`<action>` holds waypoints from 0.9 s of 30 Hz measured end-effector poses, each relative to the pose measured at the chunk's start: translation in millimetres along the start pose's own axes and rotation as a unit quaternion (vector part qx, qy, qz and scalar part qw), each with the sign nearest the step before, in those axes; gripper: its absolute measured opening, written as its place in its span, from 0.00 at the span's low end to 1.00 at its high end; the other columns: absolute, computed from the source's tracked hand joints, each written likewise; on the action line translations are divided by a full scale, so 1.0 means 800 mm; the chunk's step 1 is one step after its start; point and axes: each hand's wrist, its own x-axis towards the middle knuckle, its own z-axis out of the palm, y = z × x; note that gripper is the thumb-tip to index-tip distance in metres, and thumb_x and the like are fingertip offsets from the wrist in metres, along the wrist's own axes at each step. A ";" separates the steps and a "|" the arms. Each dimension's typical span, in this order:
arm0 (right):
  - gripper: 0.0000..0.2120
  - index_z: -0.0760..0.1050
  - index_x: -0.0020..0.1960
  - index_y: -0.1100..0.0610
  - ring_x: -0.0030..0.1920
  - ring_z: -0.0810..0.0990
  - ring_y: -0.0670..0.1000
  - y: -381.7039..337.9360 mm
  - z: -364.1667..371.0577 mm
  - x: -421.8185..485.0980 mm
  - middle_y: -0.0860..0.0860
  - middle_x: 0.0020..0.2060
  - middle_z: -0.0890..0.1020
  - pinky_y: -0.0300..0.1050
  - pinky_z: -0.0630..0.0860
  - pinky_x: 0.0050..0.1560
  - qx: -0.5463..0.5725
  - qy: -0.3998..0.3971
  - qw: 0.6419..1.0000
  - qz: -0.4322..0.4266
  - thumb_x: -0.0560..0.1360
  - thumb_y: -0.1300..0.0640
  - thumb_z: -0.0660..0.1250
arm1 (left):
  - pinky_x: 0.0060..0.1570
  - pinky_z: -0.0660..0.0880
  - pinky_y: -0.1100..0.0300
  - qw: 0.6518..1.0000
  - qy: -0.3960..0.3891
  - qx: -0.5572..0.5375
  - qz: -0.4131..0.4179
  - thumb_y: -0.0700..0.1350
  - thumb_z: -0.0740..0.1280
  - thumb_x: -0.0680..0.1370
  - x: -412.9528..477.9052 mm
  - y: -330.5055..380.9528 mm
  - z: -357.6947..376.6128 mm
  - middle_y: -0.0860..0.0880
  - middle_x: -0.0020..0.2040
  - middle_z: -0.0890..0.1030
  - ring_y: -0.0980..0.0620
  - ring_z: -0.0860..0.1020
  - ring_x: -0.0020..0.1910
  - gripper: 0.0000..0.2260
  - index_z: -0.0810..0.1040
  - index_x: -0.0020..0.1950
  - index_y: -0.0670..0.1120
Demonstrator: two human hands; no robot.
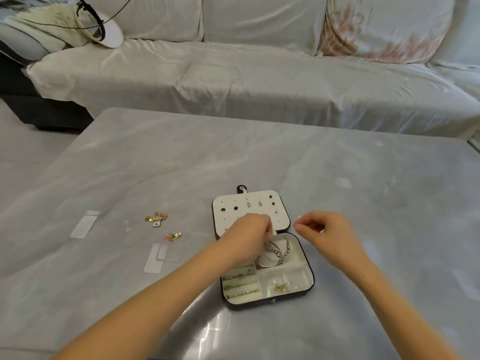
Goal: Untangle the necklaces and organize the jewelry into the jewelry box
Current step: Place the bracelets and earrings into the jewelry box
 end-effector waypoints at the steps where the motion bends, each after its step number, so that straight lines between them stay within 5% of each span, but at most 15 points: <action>1: 0.10 0.77 0.35 0.46 0.33 0.76 0.38 0.001 0.003 0.000 0.42 0.33 0.81 0.28 0.69 0.36 -0.009 -0.005 1.000 -0.003 0.71 0.59 0.70 | 0.44 0.68 0.60 1.000 -0.005 0.030 -0.002 0.38 0.61 0.78 0.006 0.001 0.005 0.45 0.51 0.79 0.48 0.75 0.50 0.05 0.75 0.49 0.44; 5: 0.10 0.77 0.35 0.45 0.37 0.77 0.45 -0.003 0.015 0.001 0.44 0.34 0.81 0.40 0.72 0.42 -0.035 -0.026 0.999 -0.012 0.72 0.59 0.69 | 0.42 0.67 0.58 0.986 -0.022 0.165 -0.004 0.37 0.61 0.78 0.014 0.010 0.007 0.42 0.50 0.79 0.45 0.75 0.48 0.07 0.77 0.52 0.40; 8: 0.07 0.79 0.38 0.48 0.36 0.76 0.42 -0.015 0.026 0.003 0.44 0.34 0.81 0.36 0.69 0.38 -0.063 -0.039 0.997 -0.030 0.72 0.57 0.68 | 0.42 0.68 0.57 0.976 -0.014 0.218 0.011 0.38 0.61 0.77 0.011 0.009 0.003 0.43 0.50 0.79 0.44 0.76 0.50 0.07 0.78 0.51 0.41; 11: 0.05 0.81 0.40 0.49 0.36 0.76 0.43 -0.033 0.040 0.007 0.44 0.36 0.82 0.38 0.70 0.39 -0.075 -0.031 0.995 -0.051 0.73 0.56 0.67 | 0.47 0.71 0.56 0.986 0.028 0.165 0.010 0.43 0.62 0.78 -0.001 -0.010 -0.009 0.44 0.50 0.76 0.45 0.74 0.51 0.08 0.79 0.50 0.42; 14: 0.05 0.81 0.42 0.50 0.38 0.76 0.43 -0.058 0.058 0.009 0.42 0.38 0.82 0.39 0.72 0.43 -0.061 -0.035 0.994 -0.087 0.74 0.55 0.67 | 0.44 0.68 0.59 0.987 0.115 0.079 -0.076 0.41 0.61 0.77 -0.022 -0.061 -0.031 0.45 0.48 0.78 0.46 0.76 0.48 0.08 0.79 0.48 0.42; 19: 0.07 0.82 0.45 0.52 0.35 0.72 0.39 -0.096 0.108 0.015 0.44 0.40 0.82 0.28 0.66 0.39 -0.041 -0.067 0.987 -0.137 0.75 0.55 0.65 | 0.42 0.69 0.56 0.928 0.263 -0.004 -0.263 0.40 0.67 0.75 -0.070 -0.175 -0.061 0.43 0.43 0.81 0.43 0.78 0.46 0.04 0.80 0.44 0.41; 27: 0.07 0.82 0.47 0.54 0.40 0.74 0.42 -0.121 0.167 0.022 0.47 0.42 0.83 0.38 0.71 0.44 -0.024 -0.099 0.987 -0.123 0.75 0.55 0.64 | 0.36 0.69 0.60 0.922 0.301 -0.046 -0.241 0.41 0.70 0.73 -0.077 -0.205 -0.060 0.49 0.37 0.81 0.47 0.77 0.38 0.02 0.79 0.41 0.44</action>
